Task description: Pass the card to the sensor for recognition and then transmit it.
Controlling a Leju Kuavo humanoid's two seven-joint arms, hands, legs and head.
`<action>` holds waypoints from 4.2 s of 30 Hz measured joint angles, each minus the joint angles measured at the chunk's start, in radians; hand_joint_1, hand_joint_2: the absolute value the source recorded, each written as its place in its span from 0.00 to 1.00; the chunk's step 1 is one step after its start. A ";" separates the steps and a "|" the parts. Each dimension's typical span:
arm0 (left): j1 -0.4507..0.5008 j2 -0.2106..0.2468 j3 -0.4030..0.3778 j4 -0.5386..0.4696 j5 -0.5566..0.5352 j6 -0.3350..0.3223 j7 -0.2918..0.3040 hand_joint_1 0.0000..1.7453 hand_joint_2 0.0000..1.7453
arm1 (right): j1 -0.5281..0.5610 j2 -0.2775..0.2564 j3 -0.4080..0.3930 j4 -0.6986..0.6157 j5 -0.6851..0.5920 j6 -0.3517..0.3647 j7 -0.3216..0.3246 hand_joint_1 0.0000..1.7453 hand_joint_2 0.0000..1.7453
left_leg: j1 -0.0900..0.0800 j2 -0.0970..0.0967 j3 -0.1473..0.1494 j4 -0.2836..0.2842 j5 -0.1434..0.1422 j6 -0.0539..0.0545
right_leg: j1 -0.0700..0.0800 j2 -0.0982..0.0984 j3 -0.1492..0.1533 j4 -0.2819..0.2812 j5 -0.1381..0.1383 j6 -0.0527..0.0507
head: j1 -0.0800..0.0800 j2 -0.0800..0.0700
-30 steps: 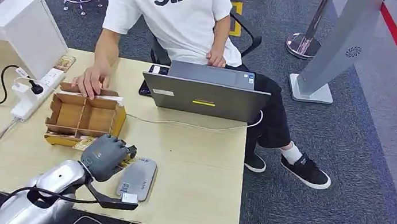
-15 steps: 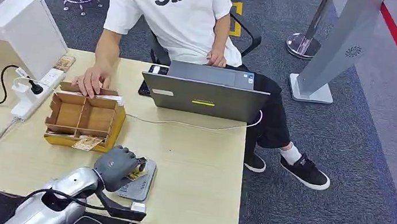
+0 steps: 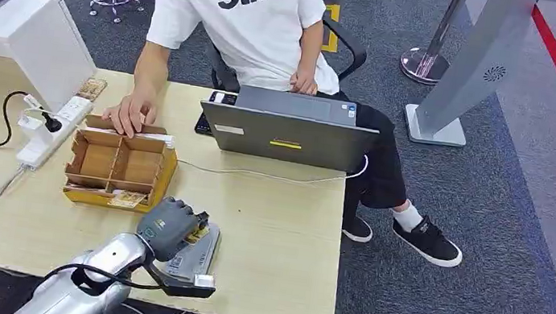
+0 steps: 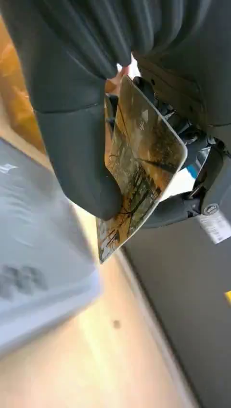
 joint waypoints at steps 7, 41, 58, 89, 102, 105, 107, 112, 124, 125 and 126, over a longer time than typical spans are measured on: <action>0.001 -0.022 0.098 -0.095 -0.057 -0.015 0.034 1.00 1.00 | 0.001 0.002 0.000 0.000 0.000 -0.002 0.000 0.00 1.00 | 0.000 0.001 0.000 0.000 0.000 0.000 | 0.000 0.001 -0.001 0.000 0.000 0.000 | 0.000 0.000; 0.005 -0.122 0.524 -0.205 -0.098 -0.089 -0.006 0.00 1.00 | 0.002 0.005 0.008 0.000 0.003 -0.013 -0.007 0.00 1.00 | 0.000 0.002 -0.001 0.000 0.001 -0.002 | 0.000 0.001 -0.002 0.001 0.001 -0.001 | 0.000 0.000; 0.172 -0.029 0.273 -0.229 -0.099 -0.053 -0.019 0.00 1.00 | 0.012 0.005 0.006 0.000 -0.018 -0.009 -0.029 0.00 1.00 | 0.000 0.002 -0.001 0.000 0.000 -0.002 | 0.001 0.001 -0.003 0.001 0.000 -0.001 | 0.000 0.000; 0.201 0.094 0.393 -0.166 -0.208 0.071 0.139 0.00 1.00 | 0.018 0.004 0.034 0.000 0.003 -0.020 -0.026 0.00 1.00 | 0.000 0.002 -0.001 -0.001 0.001 -0.002 | 0.001 0.001 -0.002 0.001 0.000 -0.001 | 0.000 0.000; 0.202 0.046 0.409 -0.144 -0.168 0.108 -0.033 0.00 1.00 | 0.018 0.005 0.047 0.000 0.003 -0.018 -0.024 0.00 1.00 | 0.000 0.002 -0.001 -0.001 0.000 -0.002 | 0.001 0.001 -0.002 0.001 0.000 -0.001 | 0.000 0.000; 0.205 0.040 0.410 -0.144 -0.166 0.109 -0.036 0.00 1.00 | 0.018 0.005 0.048 0.000 0.003 -0.017 -0.023 0.00 1.00 | 0.000 0.002 -0.001 -0.001 0.000 -0.002 | 0.001 0.001 -0.002 0.001 0.000 -0.001 | 0.000 0.000; 0.205 0.036 0.411 -0.144 -0.166 0.112 -0.042 0.46 1.00 | 0.018 0.005 0.048 0.000 0.003 -0.017 -0.023 0.00 1.00 | 0.000 0.002 -0.001 -0.001 0.001 -0.002 | 0.001 0.001 -0.002 0.001 0.000 -0.001 | 0.000 0.000; 0.208 0.032 0.416 -0.145 -0.167 0.116 -0.042 0.05 1.00 | 0.018 0.005 0.048 0.000 0.002 -0.017 -0.024 0.00 1.00 | 0.000 0.002 -0.001 -0.001 0.000 -0.002 | 0.001 0.001 -0.002 0.001 0.000 -0.001 | 0.000 0.000; 0.211 0.016 0.446 -0.149 -0.185 0.114 -0.017 1.00 1.00 | 0.018 0.005 0.048 0.000 -0.004 -0.017 -0.026 0.00 1.00 | 0.000 0.002 -0.001 -0.001 0.000 -0.002 | 0.001 0.001 -0.002 0.001 0.000 -0.001 | 0.000 0.000; 0.211 0.014 0.448 -0.149 -0.187 0.113 -0.013 1.00 1.00 | 0.018 0.005 0.048 0.000 -0.005 -0.017 -0.026 0.00 1.00 | 0.000 0.002 -0.001 -0.001 0.000 -0.002 | 0.001 0.001 -0.002 0.001 0.000 -0.001 | 0.000 0.000; 0.210 0.012 0.451 -0.149 -0.189 0.112 -0.008 1.00 1.00 | 0.018 0.005 0.048 0.000 -0.005 -0.017 -0.026 0.00 1.00 | 0.000 0.002 -0.001 0.000 0.000 -0.002 | 0.001 0.001 -0.002 0.001 0.000 -0.001 | 0.000 0.000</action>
